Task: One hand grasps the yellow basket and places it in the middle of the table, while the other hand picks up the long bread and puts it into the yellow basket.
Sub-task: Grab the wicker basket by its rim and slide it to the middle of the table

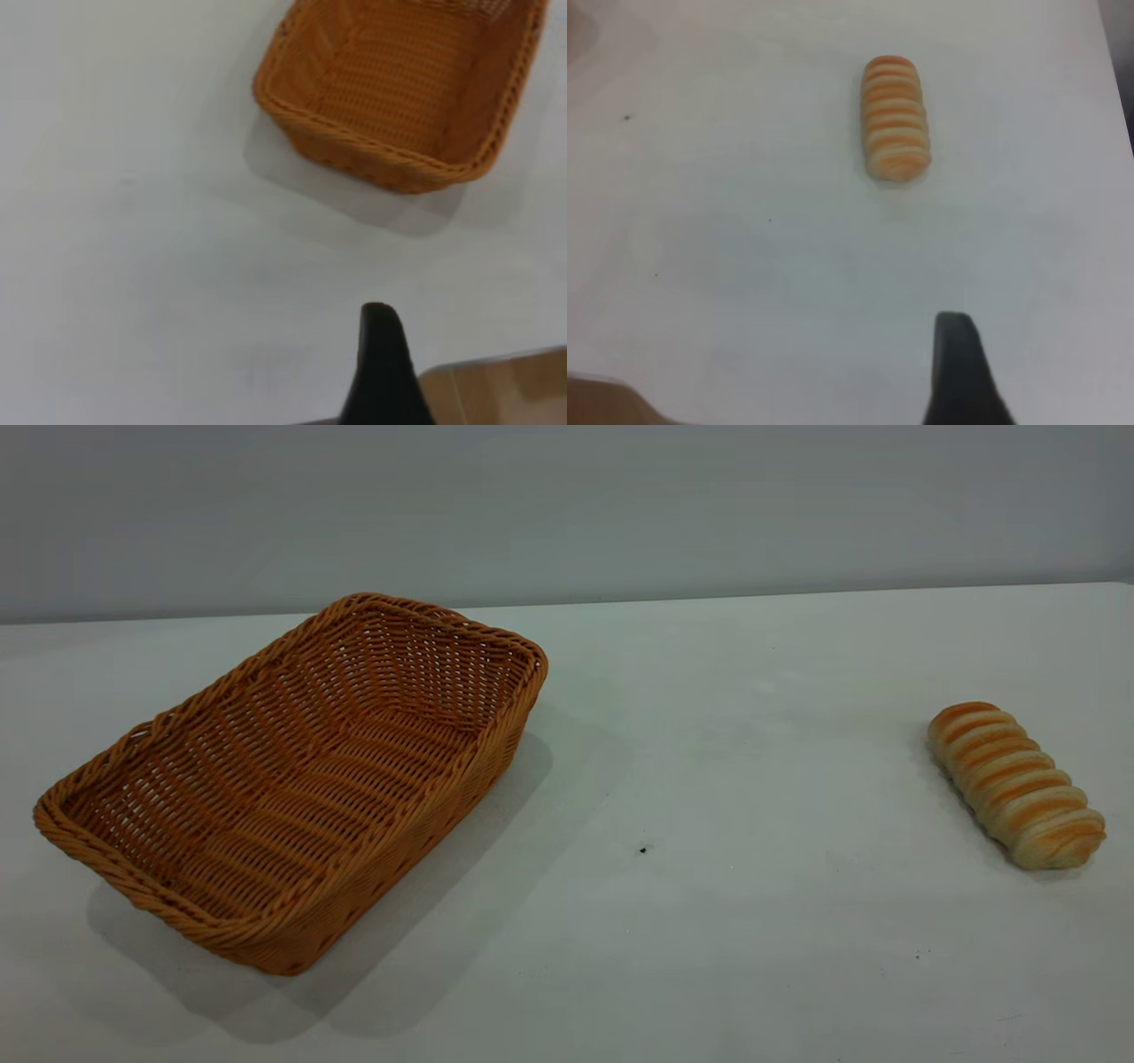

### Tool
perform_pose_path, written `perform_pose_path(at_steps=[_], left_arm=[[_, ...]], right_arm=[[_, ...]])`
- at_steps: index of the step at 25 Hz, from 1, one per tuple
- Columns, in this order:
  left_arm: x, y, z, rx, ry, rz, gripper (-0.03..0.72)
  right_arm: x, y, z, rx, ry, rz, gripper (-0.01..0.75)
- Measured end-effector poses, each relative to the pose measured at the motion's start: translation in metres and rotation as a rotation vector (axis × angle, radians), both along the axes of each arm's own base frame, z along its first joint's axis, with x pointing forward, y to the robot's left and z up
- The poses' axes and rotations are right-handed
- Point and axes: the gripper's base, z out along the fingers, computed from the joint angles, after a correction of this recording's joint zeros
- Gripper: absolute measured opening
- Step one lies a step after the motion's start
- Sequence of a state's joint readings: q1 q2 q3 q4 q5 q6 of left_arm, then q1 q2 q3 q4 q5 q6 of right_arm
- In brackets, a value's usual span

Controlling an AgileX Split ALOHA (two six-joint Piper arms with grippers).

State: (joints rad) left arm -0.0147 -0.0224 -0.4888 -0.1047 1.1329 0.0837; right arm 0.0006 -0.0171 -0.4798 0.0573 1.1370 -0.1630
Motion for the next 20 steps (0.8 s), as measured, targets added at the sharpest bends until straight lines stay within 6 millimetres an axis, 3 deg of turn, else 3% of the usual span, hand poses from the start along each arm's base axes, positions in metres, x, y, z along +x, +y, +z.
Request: perform_pose_path(at_steps=[12,20], left_arm=[[-0.0011,0.0032,0.0,-0.003,0.001,-0.174,0.559],[0.0034,0.0081,0.0001,-0.073,0.042,-0.039,0.522]], right_arm=[[-0.0001,-0.0001,0.0,0.002,0.0,0.029,0.507],[-0.0001,-0.0038,0.0,0.058,0.007,0.058,0.507]])
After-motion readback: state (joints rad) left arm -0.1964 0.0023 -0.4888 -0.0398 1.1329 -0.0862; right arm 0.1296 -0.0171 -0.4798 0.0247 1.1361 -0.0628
